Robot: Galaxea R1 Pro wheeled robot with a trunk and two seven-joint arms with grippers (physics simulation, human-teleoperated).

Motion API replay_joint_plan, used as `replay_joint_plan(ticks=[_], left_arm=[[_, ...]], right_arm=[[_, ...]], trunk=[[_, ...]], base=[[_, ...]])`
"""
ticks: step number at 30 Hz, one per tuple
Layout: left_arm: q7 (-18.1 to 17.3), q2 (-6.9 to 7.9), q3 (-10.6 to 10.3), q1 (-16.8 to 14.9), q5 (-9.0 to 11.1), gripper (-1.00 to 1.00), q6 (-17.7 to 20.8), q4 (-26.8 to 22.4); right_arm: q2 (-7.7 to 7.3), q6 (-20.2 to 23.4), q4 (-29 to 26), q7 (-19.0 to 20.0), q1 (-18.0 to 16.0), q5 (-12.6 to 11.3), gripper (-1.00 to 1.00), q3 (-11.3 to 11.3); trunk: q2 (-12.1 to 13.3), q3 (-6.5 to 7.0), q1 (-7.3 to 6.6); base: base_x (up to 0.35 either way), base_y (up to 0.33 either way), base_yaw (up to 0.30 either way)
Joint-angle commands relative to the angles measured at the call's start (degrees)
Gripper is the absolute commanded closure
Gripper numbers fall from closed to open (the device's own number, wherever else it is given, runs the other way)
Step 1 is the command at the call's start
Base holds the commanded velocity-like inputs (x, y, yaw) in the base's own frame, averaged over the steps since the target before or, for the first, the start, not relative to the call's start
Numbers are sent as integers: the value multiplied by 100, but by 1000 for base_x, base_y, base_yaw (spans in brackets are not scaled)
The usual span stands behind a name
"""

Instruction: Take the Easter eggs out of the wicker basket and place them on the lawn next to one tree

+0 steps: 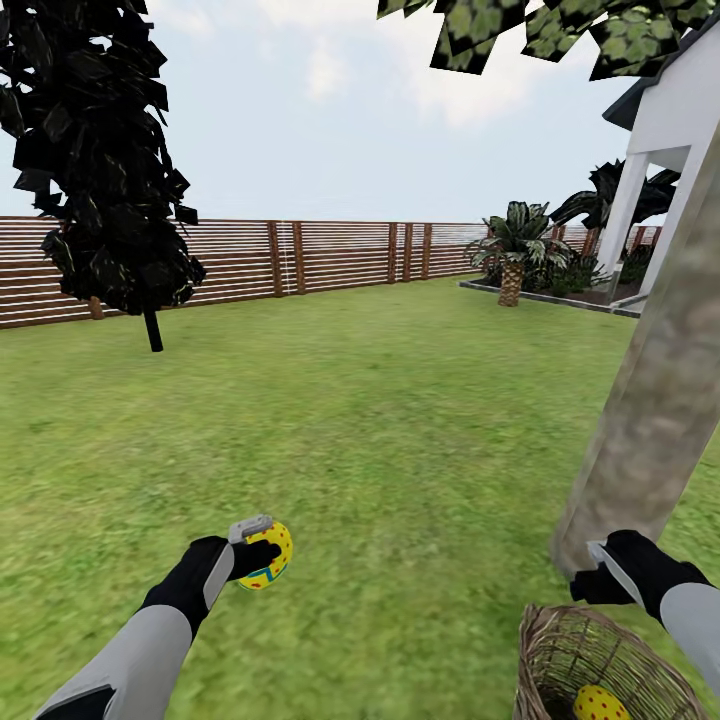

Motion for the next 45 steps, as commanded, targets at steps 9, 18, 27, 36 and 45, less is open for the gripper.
replay_joint_plan(ticks=[9,18,27,36,45], left_arm=[[-37,-7,50,-3,-13,100,33,-10],[-36,-7,57,-3,-12,100,33,-10],[-37,-2,59,-3,-8,100,34,-10],[-38,-7,59,-3,-4,100,35,-10],[-43,-25,51,-3,-4,100,42,-10]], right_arm=[[41,29,-10,-2,-3,-48,-100,63],[46,29,-10,-2,-3,-46,-100,64],[-23,23,0,-2,-3,-62,-100,32],[-375,12,266,42,-3,-110,-100,-299],[57,-169,1149,53,-3,-114,-100,-340]], trunk=[[-3,-6,0],[-3,-6,0],[-3,-6,0],[-3,-6,0],[-3,-6,0]], base=[[67,25,0],[148,143,0],[4,5,0],[0,0,0],[0,0,0]])
